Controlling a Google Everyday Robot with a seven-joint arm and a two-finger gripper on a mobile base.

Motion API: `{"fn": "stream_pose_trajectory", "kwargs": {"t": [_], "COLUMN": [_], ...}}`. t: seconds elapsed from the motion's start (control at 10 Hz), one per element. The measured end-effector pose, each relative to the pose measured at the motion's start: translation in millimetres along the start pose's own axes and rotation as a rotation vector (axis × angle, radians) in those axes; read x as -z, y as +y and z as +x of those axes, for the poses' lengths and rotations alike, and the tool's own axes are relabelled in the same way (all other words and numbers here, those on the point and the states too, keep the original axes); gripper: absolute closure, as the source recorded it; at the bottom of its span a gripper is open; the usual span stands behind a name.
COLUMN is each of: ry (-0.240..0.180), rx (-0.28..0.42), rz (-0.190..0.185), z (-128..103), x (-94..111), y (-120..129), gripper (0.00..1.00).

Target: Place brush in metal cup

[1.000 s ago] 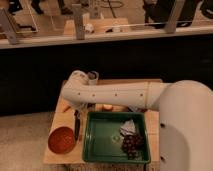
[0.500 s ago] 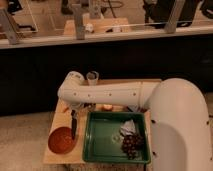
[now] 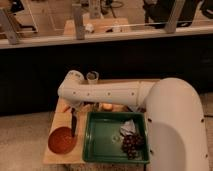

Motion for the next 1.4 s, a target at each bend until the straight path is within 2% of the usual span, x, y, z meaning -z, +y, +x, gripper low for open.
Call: {"fn": "stream_pose_trajectory", "kwargs": {"t": [0.5,0.9,1.1,1.4], "ry": [0.041,0.052,0.065,0.111], "rx": [-0.013,-0.104,-0.176,-0.274], "rz": [0.003,-0.014,-0.046,-0.117], "z": [4.0,18.0,25.8,34.8], "x": [14.4,20.6,20.4,13.3], "y": [-1.6,-4.7,-6.1,-4.7], "gripper": [0.81,0.81,0.81,0.81]}}
